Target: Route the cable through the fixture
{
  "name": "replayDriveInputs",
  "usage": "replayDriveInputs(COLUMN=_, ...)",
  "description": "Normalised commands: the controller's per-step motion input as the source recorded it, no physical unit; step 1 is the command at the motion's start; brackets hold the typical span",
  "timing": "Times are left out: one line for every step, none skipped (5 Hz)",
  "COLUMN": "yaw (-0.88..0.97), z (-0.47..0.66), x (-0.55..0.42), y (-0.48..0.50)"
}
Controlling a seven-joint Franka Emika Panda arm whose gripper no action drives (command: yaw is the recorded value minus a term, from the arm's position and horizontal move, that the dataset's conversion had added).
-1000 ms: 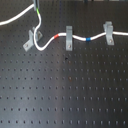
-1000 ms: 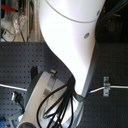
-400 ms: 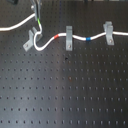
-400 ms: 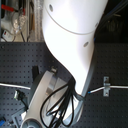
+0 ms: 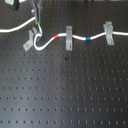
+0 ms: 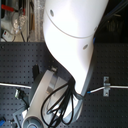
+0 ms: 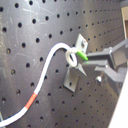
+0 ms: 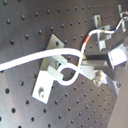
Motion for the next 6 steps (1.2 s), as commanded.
replayDriveInputs(yaw=0.0, z=0.03, x=-0.211, y=0.138)
replayDriveInputs(yaw=0.05, z=0.02, x=-0.16, y=0.248)
replayDriveInputs(yaw=0.05, z=0.18, x=-0.041, y=0.093)
replayDriveInputs(yaw=0.08, z=0.38, x=0.112, y=-0.059)
replayDriveInputs(yaw=0.17, z=0.37, x=0.048, y=-0.091)
replayDriveInputs(yaw=0.1, z=0.11, x=-0.135, y=-0.056)
